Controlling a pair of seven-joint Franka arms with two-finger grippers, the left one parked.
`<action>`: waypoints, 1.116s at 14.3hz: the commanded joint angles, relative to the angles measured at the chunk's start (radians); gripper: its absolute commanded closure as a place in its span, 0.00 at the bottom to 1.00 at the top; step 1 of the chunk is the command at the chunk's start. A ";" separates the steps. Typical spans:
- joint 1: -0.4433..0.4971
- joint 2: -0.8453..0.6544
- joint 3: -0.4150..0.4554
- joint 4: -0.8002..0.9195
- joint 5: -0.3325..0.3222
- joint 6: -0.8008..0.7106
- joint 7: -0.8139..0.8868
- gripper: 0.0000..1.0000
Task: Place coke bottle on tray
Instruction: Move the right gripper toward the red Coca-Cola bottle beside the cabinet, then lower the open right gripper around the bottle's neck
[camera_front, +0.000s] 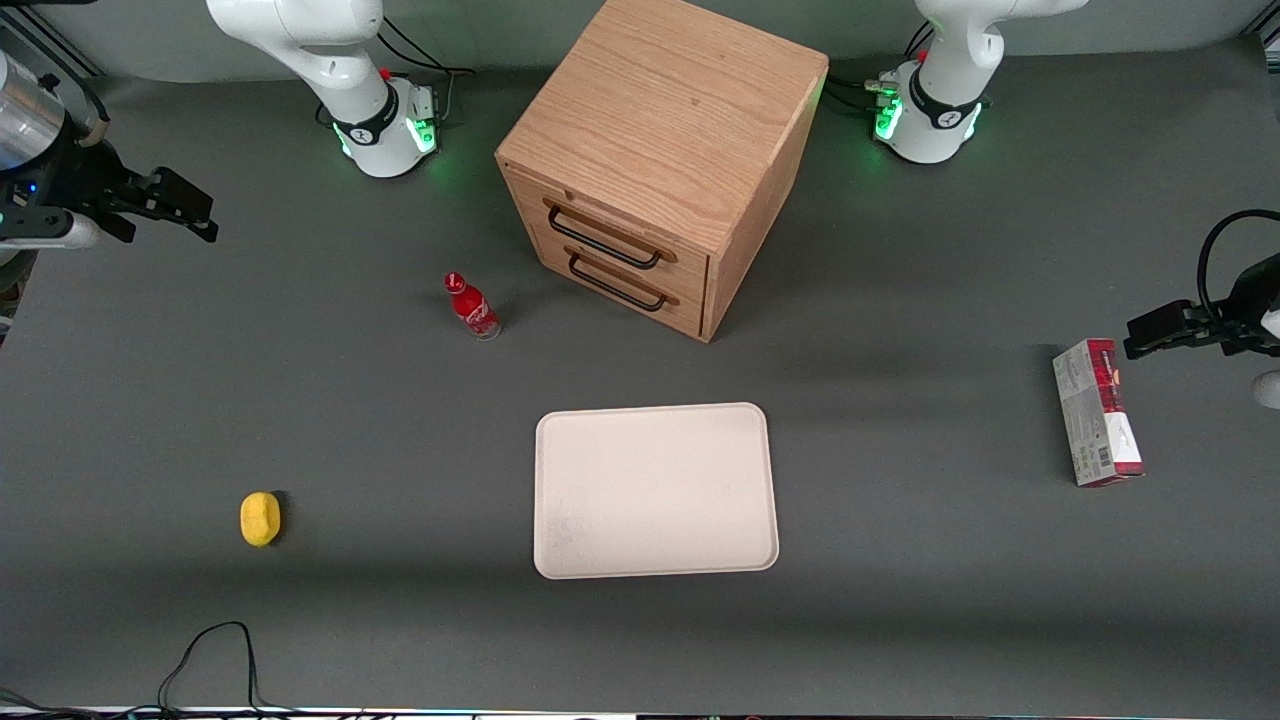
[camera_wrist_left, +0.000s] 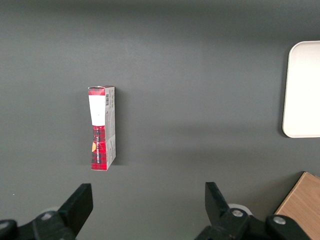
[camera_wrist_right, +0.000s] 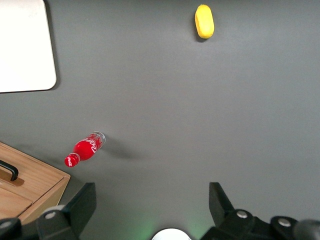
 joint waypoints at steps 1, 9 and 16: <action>0.000 0.028 0.008 0.037 -0.006 -0.024 -0.005 0.00; 0.010 -0.074 0.227 -0.300 0.146 0.236 0.245 0.00; 0.009 -0.052 0.430 -0.623 0.161 0.725 0.391 0.00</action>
